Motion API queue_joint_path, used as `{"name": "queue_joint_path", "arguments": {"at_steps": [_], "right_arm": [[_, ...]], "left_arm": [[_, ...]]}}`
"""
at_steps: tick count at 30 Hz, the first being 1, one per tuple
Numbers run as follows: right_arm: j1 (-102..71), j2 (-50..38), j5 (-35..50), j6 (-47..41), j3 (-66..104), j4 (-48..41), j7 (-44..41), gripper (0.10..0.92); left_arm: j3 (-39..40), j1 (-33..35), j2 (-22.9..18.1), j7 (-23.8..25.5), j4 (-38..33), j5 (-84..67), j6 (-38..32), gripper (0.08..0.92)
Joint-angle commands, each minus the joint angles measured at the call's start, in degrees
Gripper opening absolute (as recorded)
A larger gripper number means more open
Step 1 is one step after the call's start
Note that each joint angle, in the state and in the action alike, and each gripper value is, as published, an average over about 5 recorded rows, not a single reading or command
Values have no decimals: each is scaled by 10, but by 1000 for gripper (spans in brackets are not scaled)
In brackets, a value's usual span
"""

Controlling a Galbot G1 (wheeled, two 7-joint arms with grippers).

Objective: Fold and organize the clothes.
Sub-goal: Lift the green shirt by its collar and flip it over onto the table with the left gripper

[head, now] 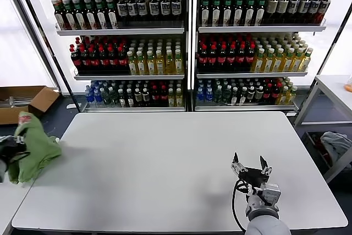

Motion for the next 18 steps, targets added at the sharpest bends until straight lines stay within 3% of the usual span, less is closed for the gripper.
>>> {"name": "queue_joint_path", "arguments": {"at_steps": [1,8,18], "right_arm": [[-32,3,-6,2,29,4,0,823],[-64,17,-20,8,42,8,-2,823],[-75,25,-28,7,45,17,-5,823]], "left_arm": [[283,-9,-155,-36,-120,52,22,114],[394,-28,-217,-62,-179,86,44,114],[387,-83,-211,-70,-158,95,50,114]]}}
